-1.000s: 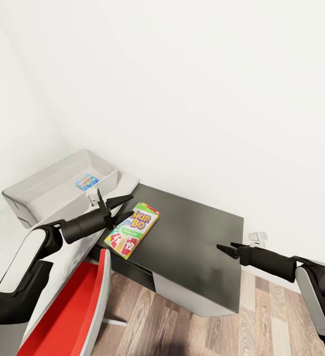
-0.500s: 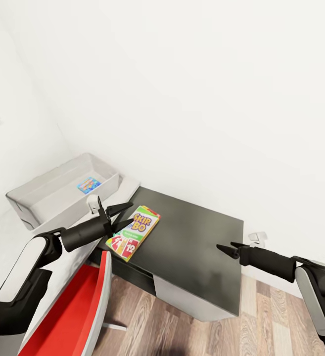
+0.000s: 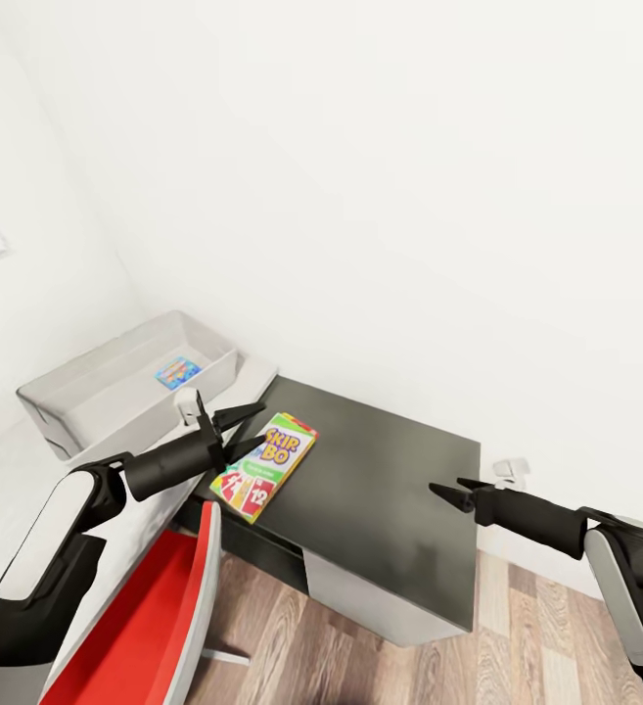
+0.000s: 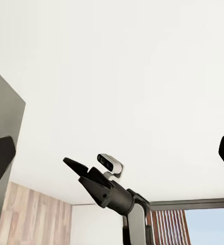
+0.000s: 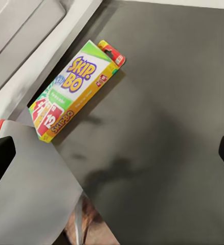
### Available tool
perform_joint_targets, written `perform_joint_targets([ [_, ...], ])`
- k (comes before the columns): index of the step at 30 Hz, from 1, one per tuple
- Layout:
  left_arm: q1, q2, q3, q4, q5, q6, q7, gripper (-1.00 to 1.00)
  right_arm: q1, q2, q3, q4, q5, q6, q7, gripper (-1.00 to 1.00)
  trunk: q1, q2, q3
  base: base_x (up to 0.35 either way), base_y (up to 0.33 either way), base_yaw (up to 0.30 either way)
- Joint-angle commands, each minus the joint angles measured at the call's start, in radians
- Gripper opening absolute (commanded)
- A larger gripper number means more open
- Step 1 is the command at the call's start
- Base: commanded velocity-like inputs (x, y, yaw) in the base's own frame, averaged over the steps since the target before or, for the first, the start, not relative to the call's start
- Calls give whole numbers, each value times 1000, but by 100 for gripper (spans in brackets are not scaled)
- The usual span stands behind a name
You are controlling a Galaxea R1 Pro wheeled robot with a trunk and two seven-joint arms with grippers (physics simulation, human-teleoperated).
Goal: Put all the toys in the child's room - the three board games (two on the bed and one on the table), the two jigsaw puzzles on the table, and the tennis ball on the table - inside the toy box on the table in the child's room.
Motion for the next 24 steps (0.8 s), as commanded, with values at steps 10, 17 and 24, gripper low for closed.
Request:
perform_joint_targets([
  [10, 0, -15, -16, -1, 8, -3, 10, 100, -2, -3, -3, 0, 0, 3, 3, 100, 1, -2, 15, 0, 0, 0],
  [17, 0, -23, -22, -1, 2, -5, 16, 100, -2, -5, -5, 0, 0, 2, 3, 100, 1, -2, 26, 0, 0, 0],
  [24, 0, -26, -24, -1, 0, -6, 18, 100, -2, -5, -5, 0, 0, 2, 3, 100, 1, -2, 38, 0, 0, 0],
])
